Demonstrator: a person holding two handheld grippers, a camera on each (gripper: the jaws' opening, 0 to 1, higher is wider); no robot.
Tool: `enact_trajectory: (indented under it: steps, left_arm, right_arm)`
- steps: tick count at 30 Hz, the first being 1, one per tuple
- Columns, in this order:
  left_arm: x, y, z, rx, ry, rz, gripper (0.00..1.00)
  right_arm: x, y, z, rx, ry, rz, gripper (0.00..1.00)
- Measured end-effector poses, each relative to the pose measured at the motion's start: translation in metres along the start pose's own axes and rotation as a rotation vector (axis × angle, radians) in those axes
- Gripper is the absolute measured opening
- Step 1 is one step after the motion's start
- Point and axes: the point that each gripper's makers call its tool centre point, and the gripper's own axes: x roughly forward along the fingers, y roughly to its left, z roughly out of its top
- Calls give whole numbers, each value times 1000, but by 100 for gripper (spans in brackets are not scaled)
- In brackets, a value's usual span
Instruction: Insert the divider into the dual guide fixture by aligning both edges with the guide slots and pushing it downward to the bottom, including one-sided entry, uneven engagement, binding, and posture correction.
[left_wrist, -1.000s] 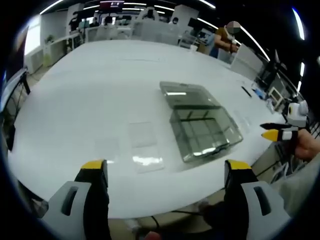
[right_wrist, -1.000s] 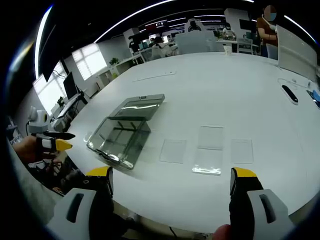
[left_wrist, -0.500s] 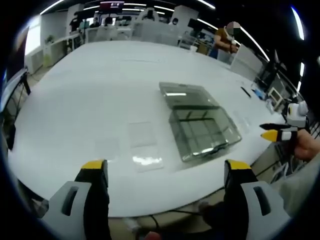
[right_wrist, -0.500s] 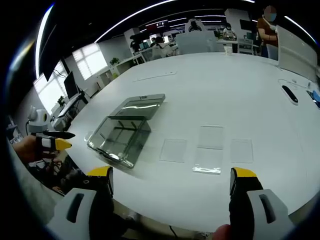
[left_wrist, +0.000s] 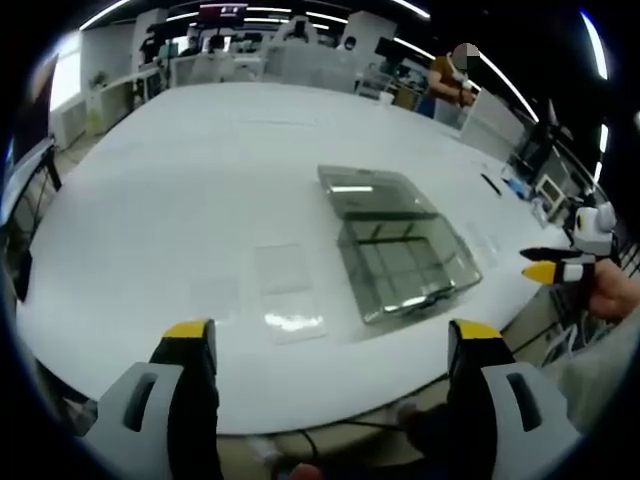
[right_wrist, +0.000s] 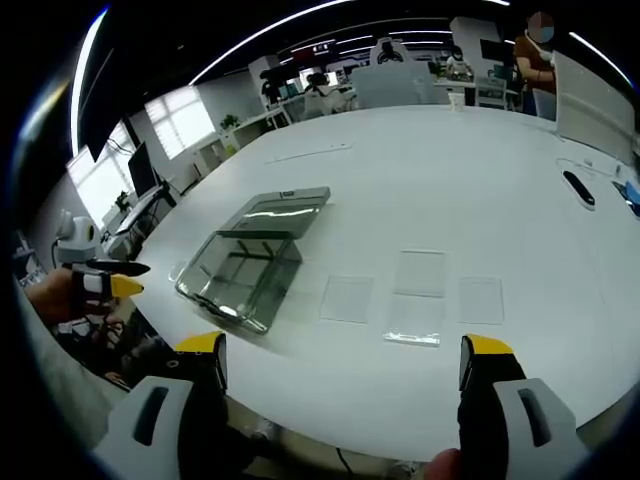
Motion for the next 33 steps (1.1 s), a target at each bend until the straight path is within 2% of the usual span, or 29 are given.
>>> enact_trajectory:
  steps: [33]
  left_arm:
    - [0, -1, -2, -12, 8, 4, 94]
  right_arm:
    - [-1, 0, 0, 5, 2, 4, 95]
